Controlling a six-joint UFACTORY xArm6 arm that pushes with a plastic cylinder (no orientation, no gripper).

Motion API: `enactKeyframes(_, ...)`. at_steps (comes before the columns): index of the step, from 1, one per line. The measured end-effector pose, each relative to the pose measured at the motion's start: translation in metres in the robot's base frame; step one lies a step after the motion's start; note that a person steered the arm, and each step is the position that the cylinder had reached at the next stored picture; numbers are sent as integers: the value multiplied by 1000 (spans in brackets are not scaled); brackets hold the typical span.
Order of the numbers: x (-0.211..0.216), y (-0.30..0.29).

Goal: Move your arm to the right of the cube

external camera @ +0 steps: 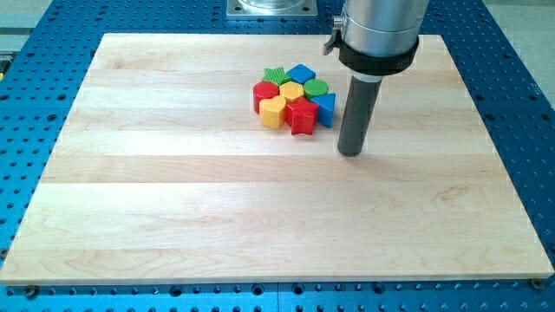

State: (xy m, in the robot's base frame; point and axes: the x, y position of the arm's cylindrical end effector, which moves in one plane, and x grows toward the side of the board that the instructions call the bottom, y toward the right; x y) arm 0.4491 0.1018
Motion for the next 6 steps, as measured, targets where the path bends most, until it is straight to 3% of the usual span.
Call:
enactKeyframes(3, 13, 8)
enactKeyframes(5, -53, 58)
enactKeyframes(6, -113, 54)
